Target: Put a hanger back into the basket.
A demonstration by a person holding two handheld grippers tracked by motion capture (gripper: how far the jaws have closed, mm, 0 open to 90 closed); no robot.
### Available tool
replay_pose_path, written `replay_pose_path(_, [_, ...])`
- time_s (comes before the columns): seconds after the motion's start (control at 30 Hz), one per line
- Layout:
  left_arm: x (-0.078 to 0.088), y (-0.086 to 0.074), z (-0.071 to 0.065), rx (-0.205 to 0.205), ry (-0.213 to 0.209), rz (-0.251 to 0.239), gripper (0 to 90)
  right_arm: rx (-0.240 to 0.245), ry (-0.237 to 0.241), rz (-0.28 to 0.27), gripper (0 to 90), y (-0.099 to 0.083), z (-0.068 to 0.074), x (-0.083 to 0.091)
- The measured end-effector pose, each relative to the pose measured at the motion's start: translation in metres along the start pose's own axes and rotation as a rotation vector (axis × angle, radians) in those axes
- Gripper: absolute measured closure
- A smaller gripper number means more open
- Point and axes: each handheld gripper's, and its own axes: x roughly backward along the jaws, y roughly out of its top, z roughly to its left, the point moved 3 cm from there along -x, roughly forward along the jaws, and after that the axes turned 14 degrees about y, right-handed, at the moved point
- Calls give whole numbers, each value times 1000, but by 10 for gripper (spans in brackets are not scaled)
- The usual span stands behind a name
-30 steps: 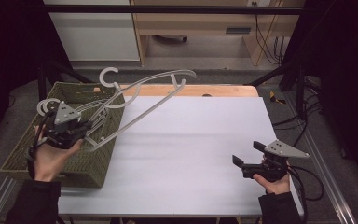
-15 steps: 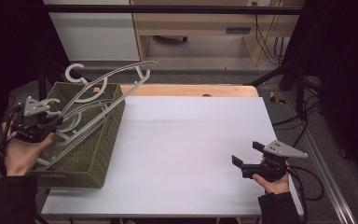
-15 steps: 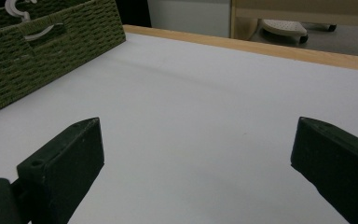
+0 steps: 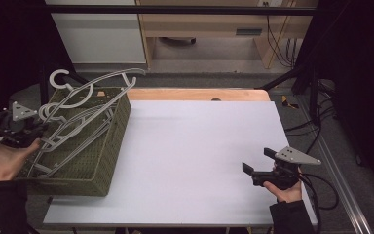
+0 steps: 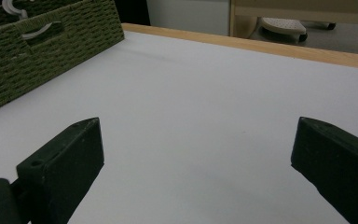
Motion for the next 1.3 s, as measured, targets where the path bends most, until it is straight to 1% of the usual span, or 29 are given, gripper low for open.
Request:
replay_pose_path(0.13, [-7,-11,7,4,12,18,826,-2,0,3,26,0,0,-1])
replay_pose_path(0.17, [-7,-11,7,4,12,18,826,-1,0,4,26,-1,0,-1])
replay_pose_path(0.2, [-9,-16,11,4,19,29,826,-2,1,3,26,-1,0,-1])
replay_pose_path(0.33, [-14,-27,16,8,35,40,826,1,2,9,26,-1,-1,-2])
replay_pose_path(0.5, [-18,-35,19,1,40,66,826,2,1,10,26,-1,-1,-2])
replay_pose_path(0.6, [-20,-38,19,-3,42,72,826,-1,1,7,26,-1,-1,-2])
replay_pose_path(0.63, [-21,-41,20,-7,54,76,825,-1,1,7,26,-1,-1,-2])
replay_pose_path(0.8, [-23,-47,23,-4,68,85,825,2,-1,10,26,-2,-1,-2])
replay_pose_path(0.87, [-22,-48,24,-8,70,94,826,1,-2,9,26,-2,-1,-2])
replay_pose_path(0.97, [-23,-53,25,-30,85,108,825,0,1,8,25,-1,-1,-2])
replay_pose_path(1.0, [-23,-54,26,-31,91,111,825,0,0,8,25,-1,-1,-2])
replay_pose_path(1.13, [-24,-59,30,-22,96,121,825,-1,1,8,25,-1,-1,-2])
replay_pose_path(1.3, [-25,-60,28,-31,107,118,825,-2,-5,9,25,-2,-1,-3])
